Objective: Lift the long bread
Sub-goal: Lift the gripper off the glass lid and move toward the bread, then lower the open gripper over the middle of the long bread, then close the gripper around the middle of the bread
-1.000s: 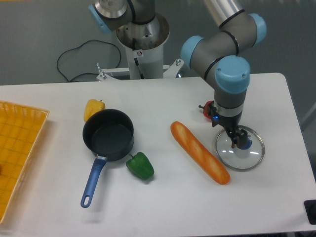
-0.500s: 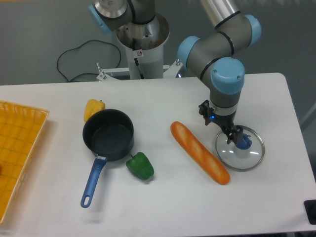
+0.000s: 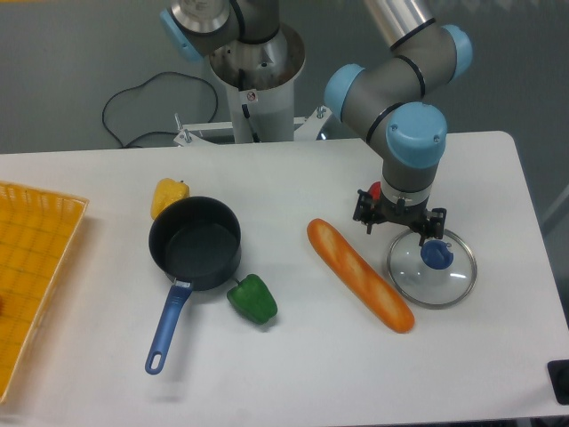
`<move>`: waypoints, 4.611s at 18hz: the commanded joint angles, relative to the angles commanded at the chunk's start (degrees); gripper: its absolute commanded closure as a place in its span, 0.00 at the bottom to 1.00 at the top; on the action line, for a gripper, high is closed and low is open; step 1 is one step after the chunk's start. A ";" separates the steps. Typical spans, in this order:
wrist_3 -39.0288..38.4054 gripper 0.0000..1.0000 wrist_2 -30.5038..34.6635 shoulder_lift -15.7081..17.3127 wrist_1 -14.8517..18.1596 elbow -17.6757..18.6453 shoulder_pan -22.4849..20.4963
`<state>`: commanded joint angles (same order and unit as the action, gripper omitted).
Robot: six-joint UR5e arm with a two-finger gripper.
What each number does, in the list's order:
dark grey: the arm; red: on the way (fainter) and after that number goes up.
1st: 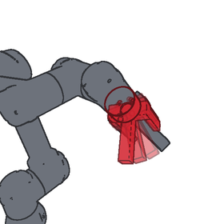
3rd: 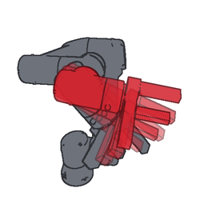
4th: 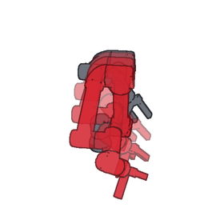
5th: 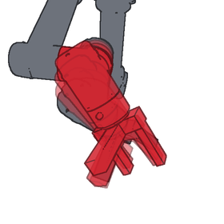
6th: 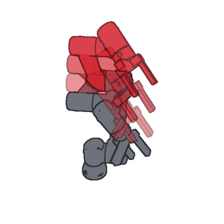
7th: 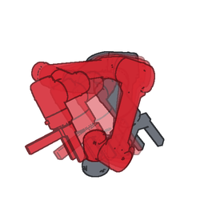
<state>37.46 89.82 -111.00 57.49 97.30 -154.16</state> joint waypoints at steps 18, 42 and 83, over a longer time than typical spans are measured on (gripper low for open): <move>-9.07 0.00 -0.44 -6.95 -4.14 -1.59 4.40; -17.77 0.00 4.65 -8.53 -5.11 -2.38 5.98; -26.65 0.01 7.38 -10.46 -4.49 -1.76 7.74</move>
<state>10.81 97.21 -121.46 53.00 95.54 -146.43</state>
